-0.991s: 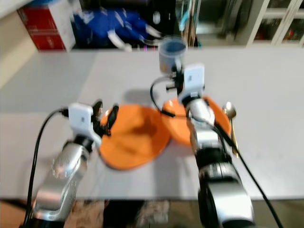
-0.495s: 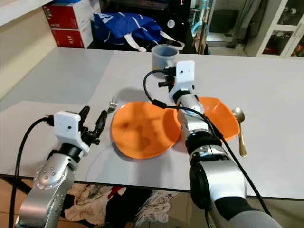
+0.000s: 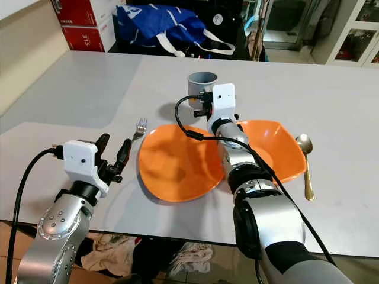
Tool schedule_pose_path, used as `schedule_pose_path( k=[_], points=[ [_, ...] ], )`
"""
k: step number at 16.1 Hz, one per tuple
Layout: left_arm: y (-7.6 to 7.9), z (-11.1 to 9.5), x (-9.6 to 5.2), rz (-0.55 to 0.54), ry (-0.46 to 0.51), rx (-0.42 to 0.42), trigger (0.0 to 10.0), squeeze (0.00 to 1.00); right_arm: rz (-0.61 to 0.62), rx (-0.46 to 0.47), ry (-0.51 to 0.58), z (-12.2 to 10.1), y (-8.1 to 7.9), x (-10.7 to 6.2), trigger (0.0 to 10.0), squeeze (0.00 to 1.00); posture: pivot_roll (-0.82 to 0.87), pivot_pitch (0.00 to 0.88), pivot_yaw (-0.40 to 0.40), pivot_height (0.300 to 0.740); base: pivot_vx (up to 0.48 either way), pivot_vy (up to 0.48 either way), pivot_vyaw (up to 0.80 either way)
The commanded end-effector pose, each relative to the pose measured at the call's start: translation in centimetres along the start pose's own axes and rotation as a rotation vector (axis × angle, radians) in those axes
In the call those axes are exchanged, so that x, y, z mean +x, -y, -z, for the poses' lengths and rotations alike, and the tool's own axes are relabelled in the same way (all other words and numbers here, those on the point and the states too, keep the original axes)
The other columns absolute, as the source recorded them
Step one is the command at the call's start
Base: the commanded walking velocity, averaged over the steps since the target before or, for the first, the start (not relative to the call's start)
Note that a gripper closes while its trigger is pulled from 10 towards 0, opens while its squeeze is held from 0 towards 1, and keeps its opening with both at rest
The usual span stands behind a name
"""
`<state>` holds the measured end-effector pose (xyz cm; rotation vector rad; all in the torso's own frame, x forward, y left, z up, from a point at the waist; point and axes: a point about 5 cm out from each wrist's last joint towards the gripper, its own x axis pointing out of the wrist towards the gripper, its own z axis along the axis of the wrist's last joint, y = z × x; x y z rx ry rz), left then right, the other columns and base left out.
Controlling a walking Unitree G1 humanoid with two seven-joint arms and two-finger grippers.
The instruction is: Setting the table
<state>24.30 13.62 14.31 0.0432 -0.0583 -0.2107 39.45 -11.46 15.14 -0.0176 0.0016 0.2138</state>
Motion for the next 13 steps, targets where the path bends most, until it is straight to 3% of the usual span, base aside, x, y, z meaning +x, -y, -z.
schedule_pose_path(
  k=[1,13],
  points=[
    [-0.12,-0.36,-0.19,-0.008,0.007,0.009,10.0,0.0,-0.007,-0.007,0.021,-0.78,-0.33,0.33,0.0,0.0,0.07,0.041,0.027,0.74,0.0,0.0,0.0],
    [-0.12,-0.36,-0.19,-0.008,0.007,0.009,10.0,0.0,-0.007,-0.007,0.021,-0.78,-0.33,0.33,0.0,0.0,0.07,0.041,0.027,0.74,0.0,0.0,0.0]
  ],
)
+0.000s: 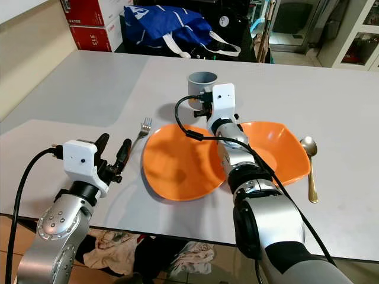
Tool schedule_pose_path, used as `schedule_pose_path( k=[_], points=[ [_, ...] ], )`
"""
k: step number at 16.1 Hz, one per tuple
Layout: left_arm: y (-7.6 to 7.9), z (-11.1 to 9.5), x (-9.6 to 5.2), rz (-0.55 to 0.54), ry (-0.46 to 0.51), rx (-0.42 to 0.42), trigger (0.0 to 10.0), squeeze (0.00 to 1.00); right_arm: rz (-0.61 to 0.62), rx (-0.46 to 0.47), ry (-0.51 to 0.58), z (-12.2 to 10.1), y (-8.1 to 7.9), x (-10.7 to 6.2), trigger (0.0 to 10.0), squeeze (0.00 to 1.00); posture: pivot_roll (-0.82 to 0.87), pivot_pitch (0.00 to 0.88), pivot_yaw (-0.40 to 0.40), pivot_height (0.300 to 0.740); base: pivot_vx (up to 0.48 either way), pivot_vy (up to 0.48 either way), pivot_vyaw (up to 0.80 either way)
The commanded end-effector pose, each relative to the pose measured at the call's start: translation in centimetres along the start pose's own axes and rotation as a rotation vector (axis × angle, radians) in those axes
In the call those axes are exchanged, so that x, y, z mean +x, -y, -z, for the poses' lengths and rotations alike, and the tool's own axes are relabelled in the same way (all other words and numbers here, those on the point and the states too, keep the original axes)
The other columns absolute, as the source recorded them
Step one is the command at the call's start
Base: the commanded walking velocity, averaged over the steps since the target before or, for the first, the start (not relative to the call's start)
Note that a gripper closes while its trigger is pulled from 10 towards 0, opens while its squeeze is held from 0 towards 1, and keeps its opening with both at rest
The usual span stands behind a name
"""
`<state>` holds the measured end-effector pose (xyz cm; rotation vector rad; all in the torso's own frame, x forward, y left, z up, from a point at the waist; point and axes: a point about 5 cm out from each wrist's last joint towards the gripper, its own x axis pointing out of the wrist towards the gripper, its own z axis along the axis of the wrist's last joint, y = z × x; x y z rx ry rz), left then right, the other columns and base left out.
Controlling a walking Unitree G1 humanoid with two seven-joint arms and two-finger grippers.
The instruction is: Setting the table
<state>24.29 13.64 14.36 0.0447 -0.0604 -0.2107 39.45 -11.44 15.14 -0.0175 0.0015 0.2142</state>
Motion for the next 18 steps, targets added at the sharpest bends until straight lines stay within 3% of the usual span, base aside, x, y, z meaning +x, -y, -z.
schedule_pose_path(
  k=[1,2,3,7,9,12,15,17,18],
  points=[
    [-0.1,-0.4,-0.3,-0.009,0.001,0.008,10.0,0.0,-0.006,-0.012,0.009,-0.5,-0.4,0.3,0.0,0.0,0.08,0.041,0.025,0.74,0.0,0.0,0.0],
    [0.1,-0.4,-0.5,-0.015,-0.004,0.001,10.0,0.0,0.028,-0.072,-0.126,2.4,-0.5,-0.6,10.0,0.0,0.08,0.036,0.009,0.74,0.0,0.0,0.0],
    [0.2,-0.4,-0.6,-0.013,-0.003,-0.003,10.0,0.0,0.044,-0.097,-0.178,3.4,-0.4,-1.0,10.0,0.0,0.08,0.036,0.008,0.74,0.0,0.0,0.0],
    [0.9,-0.2,-0.6,0.055,-0.018,-0.01,10.0,0.0,0.052,-0.101,-0.175,3.3,-0.2,-0.9,10.0,0.0,0.08,0.034,0.009,0.74,0.0,0.0,0.0],
    [1.8,-0.2,-0.9,0.135,-0.039,0.001,10.0,0.0,0.061,-0.113,-0.178,3.3,-0.2,-0.9,10.0,0.0,0.08,0.034,0.01,0.74,0.0,0.0,0.0],
    [2.9,-0.5,-1.2,0.275,-0.086,-0.045,10.0,0.0,0.067,-0.123,-0.181,3.4,-0.2,-0.9,10.0,0.0,0.09,0.035,0.008,0.74,0.0,0.0,0.0],
    [4.2,-1.9,-1.1,0.459,-0.148,-0.308,10.0,0.0,0.084,-0.132,-0.19,3.3,0.1,-0.9,10.0,0.0,0.09,0.035,0.005,0.74,0.0,0.0,0.0],
    [3.9,-2.5,-0.6,0.46,-0.125,-0.28,10.0,0.0,0.088,-0.134,-0.192,3.3,0.1,-0.9,10.0,0.0,0.09,0.035,0.005,0.74,0.0,0.0,0.0],
    [3.9,-2.7,-0.7,0.459,-0.08,-0.189,10.0,0.0,0.091,-0.136,-0.194,3.3,0.1,-0.9,10.0,0.0,0.09,0.038,0.002,0.74,0.0,0.0,0.0]
  ],
)
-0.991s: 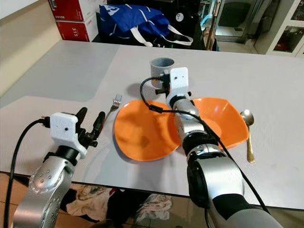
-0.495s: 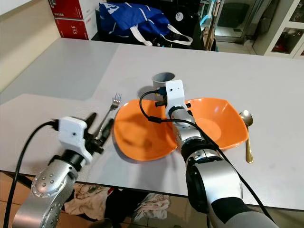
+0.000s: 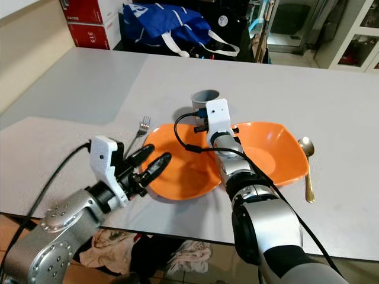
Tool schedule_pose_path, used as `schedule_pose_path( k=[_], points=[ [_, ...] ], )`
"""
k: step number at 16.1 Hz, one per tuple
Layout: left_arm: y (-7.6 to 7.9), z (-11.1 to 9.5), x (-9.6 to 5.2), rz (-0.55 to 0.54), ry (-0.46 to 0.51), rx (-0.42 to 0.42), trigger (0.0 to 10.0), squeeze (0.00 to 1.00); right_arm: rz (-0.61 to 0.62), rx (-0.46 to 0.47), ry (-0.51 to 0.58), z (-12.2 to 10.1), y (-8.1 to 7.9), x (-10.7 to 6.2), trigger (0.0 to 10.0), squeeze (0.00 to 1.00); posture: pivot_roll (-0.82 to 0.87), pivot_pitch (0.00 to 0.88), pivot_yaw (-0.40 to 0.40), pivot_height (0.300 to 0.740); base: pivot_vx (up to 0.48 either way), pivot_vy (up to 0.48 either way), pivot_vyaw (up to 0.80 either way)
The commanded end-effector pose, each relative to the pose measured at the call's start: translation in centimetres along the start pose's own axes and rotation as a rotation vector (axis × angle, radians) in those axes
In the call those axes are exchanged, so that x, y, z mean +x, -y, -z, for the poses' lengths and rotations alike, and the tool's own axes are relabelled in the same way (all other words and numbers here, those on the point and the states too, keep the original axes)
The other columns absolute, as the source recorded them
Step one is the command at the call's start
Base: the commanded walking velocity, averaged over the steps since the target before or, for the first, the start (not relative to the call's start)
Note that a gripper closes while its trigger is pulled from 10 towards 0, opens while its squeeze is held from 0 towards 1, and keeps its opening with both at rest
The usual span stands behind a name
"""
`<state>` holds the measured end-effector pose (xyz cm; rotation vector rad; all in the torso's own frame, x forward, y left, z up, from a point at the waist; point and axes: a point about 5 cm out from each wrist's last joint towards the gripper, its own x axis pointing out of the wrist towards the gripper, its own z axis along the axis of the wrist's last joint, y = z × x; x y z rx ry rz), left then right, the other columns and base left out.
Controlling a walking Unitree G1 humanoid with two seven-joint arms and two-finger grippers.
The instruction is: Setting the table
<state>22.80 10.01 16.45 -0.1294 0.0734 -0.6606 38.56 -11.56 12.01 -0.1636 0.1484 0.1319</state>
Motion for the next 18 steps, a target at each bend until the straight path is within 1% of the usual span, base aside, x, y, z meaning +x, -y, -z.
schedule_pose_path(
  k=[1,2,3,4,5,7,9,10,11,13,14,15,17,18],
  points=[
    [0.8,-0.3,-0.3,0.031,0.043,0.103,10.0,0.0,0.01,-0.009,-0.033,0.2,0.2,0.1,10.0,0.0,0.09,0.04,0.0,0.74,0.0,0.0,0.0],
    [0.9,-0.2,-0.5,0.033,0.045,0.146,10.0,0.0,0.009,-0.01,-0.034,0.2,0.2,0.1,10.0,0.0,0.1,0.042,-0.001,0.74,0.0,0.0,0.0],
    [0.9,0.6,-0.7,0.043,0.02,0.211,10.0,0.0,0.008,-0.011,-0.035,0.2,0.1,0.1,10.0,0.0,0.1,0.043,0.0,0.74,0.0,0.0,0.0],
    [0.8,0.9,-0.6,0.069,0.042,0.254,10.0,0.0,0.007,-0.012,-0.034,0.2,0.1,0.1,10.0,0.0,0.1,0.045,-0.001,0.74,0.0,0.0,0.0],
    [0.6,1.3,-0.5,0.069,0.05,0.277,10.0,0.0,0.007,-0.013,-0.033,0.2,0.1,0.1,10.0,0.0,0.09,0.048,0.0,0.74,0.0,0.0,0.0],
    [0.5,3.0,-0.8,0.074,0.019,0.285,10.0,0.0,0.01,-0.021,-0.029,0.1,0.1,0.1,10.0,0.0,0.09,0.052,-0.002,0.74,0.0,0.0,0.0],
    [0.3,3.7,-1.3,0.073,0.008,0.289,10.0,0.0,0.011,-0.029,-0.026,0.0,0.2,0.1,10.0,0.0,0.09,0.058,-0.007,0.74,0.0,0.0,0.0],
    [-0.8,5.4,-2.5,0.043,-0.028,0.295,10.0,0.0,0.015,-0.041,-0.021,-0.1,0.3,0.1,10.0,0.0,0.09,0.061,-0.008,0.74,0.0,0.0,0.0],
    [-1.9,7.0,-3.9,0.004,-0.071,0.266,10.0,0.0,0.023,-0.05,-0.012,-0.2,0.5,0.1,10.0,0.0,0.09,0.063,-0.007,0.74,0.0,0.0,0.0],
    [-2.4,7.6,-4.8,-0.039,-0.07,0.25,10.0,0.0,0.037,-0.048,0.005,-0.5,0.9,0.2,10.0,0.0,0.09,0.058,-0.007,0.74,0.0,0.0,0.0],
    [-2.4,7.5,-4.8,-0.048,-0.058,0.263,10.0,0.0,0.042,-0.045,0.011,-0.6,1.0,0.2,10.0,0.0,0.09,0.057,-0.007,0.74,0.0,0.0,0.0],
    [-2.1,8.0,-4.6,-0.048,-0.062,0.275,10.0,0.0,0.05,-0.046,0.013,-0.7,1.1,0.2,10.0,0.0,0.08,0.046,-0.008,0.74,0.0,0.0,0.0],
    [-2.1,7.8,-4.3,-0.043,-0.046,0.285,10.0,0.0,0.049,-0.044,0.019,-0.8,1.1,0.2,10.0,0.0,0.08,0.042,-0.009,0.74,0.0,0.0,0.0],
    [-2.1,7.5,-3.9,-0.043,-0.022,0.289,10.0,0.0,0.052,-0.043,0.02,-0.8,1.2,0.2,10.0,0.64,0.08,0.037,-0.011,0.74,0.0,0.0,0.0]
  ],
)
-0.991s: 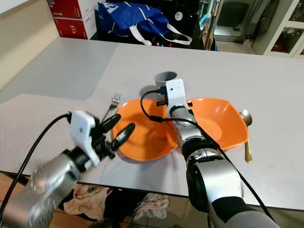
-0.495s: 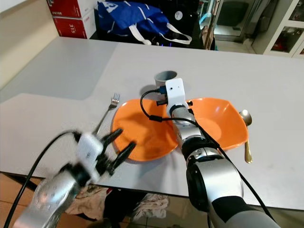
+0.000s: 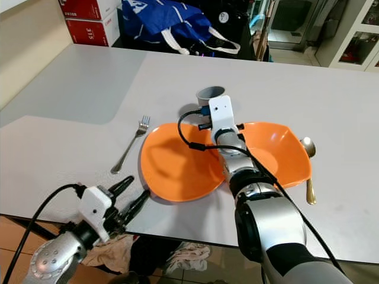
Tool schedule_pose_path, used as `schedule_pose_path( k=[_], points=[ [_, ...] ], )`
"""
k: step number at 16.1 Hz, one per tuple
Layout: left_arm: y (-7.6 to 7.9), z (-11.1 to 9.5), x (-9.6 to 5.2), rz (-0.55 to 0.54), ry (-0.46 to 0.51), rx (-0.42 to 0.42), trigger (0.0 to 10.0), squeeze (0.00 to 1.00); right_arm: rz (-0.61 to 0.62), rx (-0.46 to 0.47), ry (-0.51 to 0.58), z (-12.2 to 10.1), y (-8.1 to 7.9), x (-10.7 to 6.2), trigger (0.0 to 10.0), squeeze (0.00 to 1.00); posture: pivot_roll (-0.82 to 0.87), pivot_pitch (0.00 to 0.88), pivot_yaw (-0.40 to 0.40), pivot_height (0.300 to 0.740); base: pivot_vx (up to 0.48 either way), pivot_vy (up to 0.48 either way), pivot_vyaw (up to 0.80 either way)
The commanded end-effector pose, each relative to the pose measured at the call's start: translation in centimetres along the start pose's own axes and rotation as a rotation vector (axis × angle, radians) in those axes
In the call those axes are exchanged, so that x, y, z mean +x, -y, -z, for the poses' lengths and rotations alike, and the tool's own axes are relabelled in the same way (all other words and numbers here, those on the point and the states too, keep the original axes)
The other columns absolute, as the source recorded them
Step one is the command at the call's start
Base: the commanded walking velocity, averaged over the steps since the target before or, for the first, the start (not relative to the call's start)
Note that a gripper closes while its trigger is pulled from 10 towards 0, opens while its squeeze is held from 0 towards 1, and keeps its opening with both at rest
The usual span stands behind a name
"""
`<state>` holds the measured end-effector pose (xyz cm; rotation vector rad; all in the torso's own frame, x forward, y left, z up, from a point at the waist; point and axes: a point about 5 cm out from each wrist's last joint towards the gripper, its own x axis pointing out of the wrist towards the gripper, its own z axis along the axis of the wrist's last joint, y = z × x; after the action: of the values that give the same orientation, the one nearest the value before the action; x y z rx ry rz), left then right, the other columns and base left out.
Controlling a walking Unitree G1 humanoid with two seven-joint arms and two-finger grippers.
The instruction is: Setting the table
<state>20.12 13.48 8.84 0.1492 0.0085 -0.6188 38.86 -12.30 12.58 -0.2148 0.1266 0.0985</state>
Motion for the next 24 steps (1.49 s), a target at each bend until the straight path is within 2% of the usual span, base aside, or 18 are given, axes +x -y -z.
schedule_pose_path(
  k=[1,2,3,4,14,24],
  points=[
    [0.0,-0.2,0.4,0.002,0.018,0.009,10.0,0.0,0.017,0.007,0.002,-0.3,0.4,0.1,10.0,0.76,0.08,0.035,-0.011,0.74,0.0,0.0,0.0],
    [0.0,-0.5,0.6,-0.002,0.031,0.004,10.0,0.0,0.02,0.008,-0.001,-0.2,0.4,0.1,10.0,0.76,0.09,0.032,-0.012,0.74,0.0,0.0,0.0],
    [-0.1,-0.8,0.8,-0.009,0.051,0.001,10.0,0.0,0.022,0.011,-0.006,-0.1,0.4,0.1,10.0,0.83,0.09,0.032,-0.011,0.74,0.0,0.0,0.0],
    [-0.1,-1.0,0.8,-0.011,0.058,-0.006,10.0,0.0,0.022,0.013,-0.008,-0.1,0.3,0.1,10.0,1.0,0.09,0.035,-0.012,0.74,0.0,0.0,0.0],
    [-0.3,-2.5,1.7,-0.023,0.108,-0.039,10.0,0.0,0.026,0.02,-0.021,0.2,0.3,0.0,10.0,1.0,0.09,0.03,-0.008,0.74,0.0,0.0,0.0],
    [-0.1,-2.8,2.3,0.002,0.102,-0.059,10.0,0.0,0.028,0.034,-0.03,0.5,0.4,-0.1,10.0,1.0,0.08,0.023,0.001,0.74,0.0,0.0,0.0]
  ],
)
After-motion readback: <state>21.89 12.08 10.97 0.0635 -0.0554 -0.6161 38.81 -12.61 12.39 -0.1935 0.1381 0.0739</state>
